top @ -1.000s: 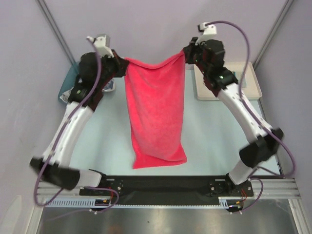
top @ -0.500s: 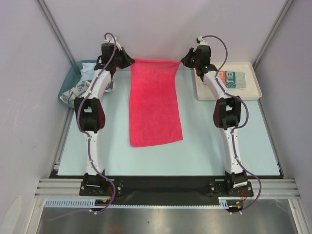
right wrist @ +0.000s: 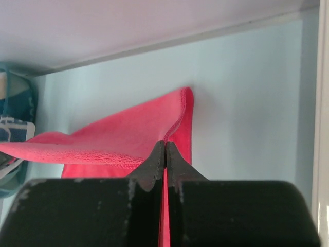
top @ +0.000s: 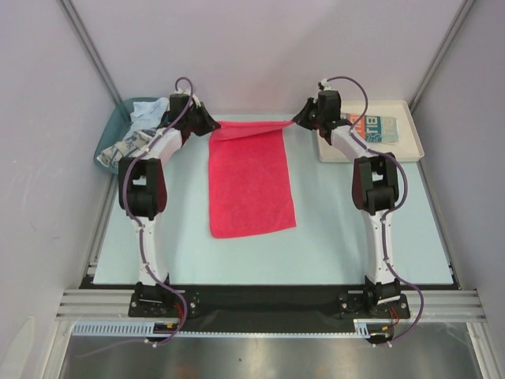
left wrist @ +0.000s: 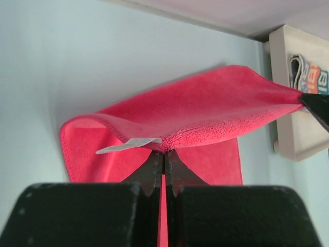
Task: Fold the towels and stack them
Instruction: Fold the towel
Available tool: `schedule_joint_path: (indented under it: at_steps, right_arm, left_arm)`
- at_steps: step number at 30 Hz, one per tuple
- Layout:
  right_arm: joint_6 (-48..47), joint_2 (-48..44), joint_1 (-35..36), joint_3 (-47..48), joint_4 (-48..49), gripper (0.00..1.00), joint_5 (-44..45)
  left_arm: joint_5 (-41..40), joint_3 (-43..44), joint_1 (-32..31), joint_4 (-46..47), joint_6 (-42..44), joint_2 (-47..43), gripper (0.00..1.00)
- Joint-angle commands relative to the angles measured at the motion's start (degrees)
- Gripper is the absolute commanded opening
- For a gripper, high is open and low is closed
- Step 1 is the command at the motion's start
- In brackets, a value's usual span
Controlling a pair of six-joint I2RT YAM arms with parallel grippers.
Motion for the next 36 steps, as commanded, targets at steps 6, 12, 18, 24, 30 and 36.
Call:
schedule_joint_path:
  at_steps: [6,12,18,24,30,36]
  right_arm:
    - [1.3,-15.7,1.3,-11.7,-0.5,0.0,1.4]
    - [2.1,-21.7,2.1,-21.3,-1.5,0.0,1.6]
    - [1.8,-26.7,3.2,-28.1,-2.6,0.0,1.7]
    - [1.6,-31.1,4.5,-34.6,-3.6,0.0,2.7]
    - [1.2,-35.4,5.4,-38.7,-5.8,0.0,3.8]
    - [1.2,-38.9,6.4,-43.3,-8.0,0.0,4.3]
  left_arm:
    - [-2.9,-12.6,0.3,1.3,-1.0,-15.1,0.0]
    - [-4.1,-21.3,0.0,0.4,-0.8,-22.5,0.0]
    - [-4.4,-28.9,-1.7,0.5,-1.5,-27.2,0.0]
    - [-5.6,-36.2,-3.6,0.5,-2.5,-32.1,0.0]
    - [-7.7,-42.4,-5.7,-0.6,-2.5,-37.0,0.0]
    - [-9.0,-45.4,-7.2,-3.2,-2.8,-40.7,0.0]
